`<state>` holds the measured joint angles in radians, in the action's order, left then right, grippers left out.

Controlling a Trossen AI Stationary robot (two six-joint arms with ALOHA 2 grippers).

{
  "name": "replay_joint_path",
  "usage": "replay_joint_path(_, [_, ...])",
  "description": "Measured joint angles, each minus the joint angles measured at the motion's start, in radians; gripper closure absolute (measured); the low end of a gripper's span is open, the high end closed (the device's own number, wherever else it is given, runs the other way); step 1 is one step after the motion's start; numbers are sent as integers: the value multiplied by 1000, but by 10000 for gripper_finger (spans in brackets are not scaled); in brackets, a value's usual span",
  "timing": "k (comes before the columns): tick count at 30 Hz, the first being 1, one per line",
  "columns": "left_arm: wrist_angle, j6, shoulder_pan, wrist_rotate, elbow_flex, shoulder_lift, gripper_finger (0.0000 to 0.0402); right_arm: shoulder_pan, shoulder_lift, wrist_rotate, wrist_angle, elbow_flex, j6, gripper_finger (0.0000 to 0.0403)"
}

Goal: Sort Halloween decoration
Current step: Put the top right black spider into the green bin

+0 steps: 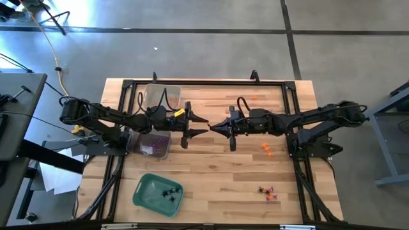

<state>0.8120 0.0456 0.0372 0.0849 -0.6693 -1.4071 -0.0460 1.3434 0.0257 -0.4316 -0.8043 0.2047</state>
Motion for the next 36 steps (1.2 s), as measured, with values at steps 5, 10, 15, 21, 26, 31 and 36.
replay_joint_path(5, [0,0,0,0,0,0,239,0,0,0,0,0,1,403])
replay_joint_path(10, [1,0,0,0,0,0,251,0,0,0,0,0,-3,403])
replay_joint_path(15, [1,1,0,0,0,0,276,0,0,0,-1,0,-3,403])
replay_joint_path(21, [1,2,0,0,0,0,326,0,0,0,-5,0,-4,403])
replay_joint_path(26, [1,4,0,0,0,0,377,0,0,0,-8,0,-8,403])
replay_joint_path(31, [0,3,0,0,0,0,398,0,0,0,-7,0,-14,403])
replay_joint_path(36, [-2,1,0,1,0,0,401,0,0,0,-7,0,-26,403])
